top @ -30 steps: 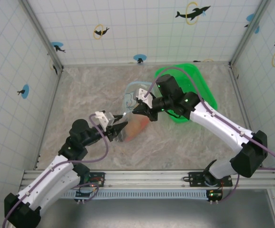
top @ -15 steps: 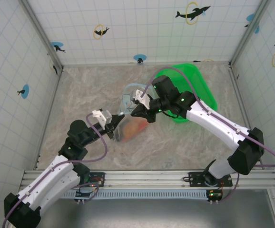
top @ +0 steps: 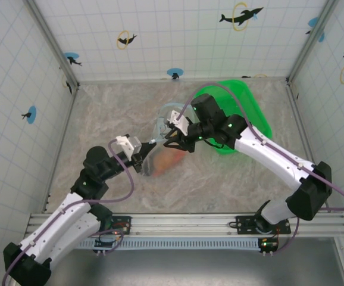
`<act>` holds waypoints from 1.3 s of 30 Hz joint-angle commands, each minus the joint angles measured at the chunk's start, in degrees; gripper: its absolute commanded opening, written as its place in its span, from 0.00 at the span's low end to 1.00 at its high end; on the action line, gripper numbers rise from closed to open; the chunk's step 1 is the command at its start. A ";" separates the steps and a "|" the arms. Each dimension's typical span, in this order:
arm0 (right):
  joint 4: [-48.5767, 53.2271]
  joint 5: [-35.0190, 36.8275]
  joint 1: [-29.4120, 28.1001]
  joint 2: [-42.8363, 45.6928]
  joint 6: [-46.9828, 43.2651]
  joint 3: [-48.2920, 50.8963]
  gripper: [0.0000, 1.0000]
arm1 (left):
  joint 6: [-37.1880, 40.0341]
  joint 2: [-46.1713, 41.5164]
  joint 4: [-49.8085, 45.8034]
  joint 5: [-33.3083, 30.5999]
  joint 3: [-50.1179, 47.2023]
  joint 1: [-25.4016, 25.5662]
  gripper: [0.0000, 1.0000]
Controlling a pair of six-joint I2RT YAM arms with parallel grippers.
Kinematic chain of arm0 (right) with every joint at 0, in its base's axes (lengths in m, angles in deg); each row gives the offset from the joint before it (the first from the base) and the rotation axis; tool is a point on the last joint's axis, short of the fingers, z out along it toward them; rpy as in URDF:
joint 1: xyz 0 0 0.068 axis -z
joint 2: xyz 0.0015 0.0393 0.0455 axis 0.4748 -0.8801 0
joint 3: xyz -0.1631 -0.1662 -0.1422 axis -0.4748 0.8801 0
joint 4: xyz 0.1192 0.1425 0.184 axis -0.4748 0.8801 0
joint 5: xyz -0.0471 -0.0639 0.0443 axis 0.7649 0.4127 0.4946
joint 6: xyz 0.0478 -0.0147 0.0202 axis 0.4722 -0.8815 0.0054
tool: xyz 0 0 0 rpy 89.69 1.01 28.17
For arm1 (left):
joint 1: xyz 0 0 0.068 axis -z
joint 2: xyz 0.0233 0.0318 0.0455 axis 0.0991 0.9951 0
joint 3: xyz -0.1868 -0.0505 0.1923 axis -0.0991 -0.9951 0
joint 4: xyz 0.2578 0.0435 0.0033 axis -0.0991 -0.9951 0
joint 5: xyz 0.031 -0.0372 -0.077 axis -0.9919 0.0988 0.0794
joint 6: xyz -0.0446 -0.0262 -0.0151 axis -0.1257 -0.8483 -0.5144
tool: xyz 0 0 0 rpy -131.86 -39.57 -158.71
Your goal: Place the food in the zip-top bag and seal the zipper
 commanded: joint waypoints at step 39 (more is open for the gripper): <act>10.98 0.90 -4.98 -1.15 -14.53 -11.33 0.24 | 13.19 8.87 -17.27 13.28 13.10 -0.04 0.00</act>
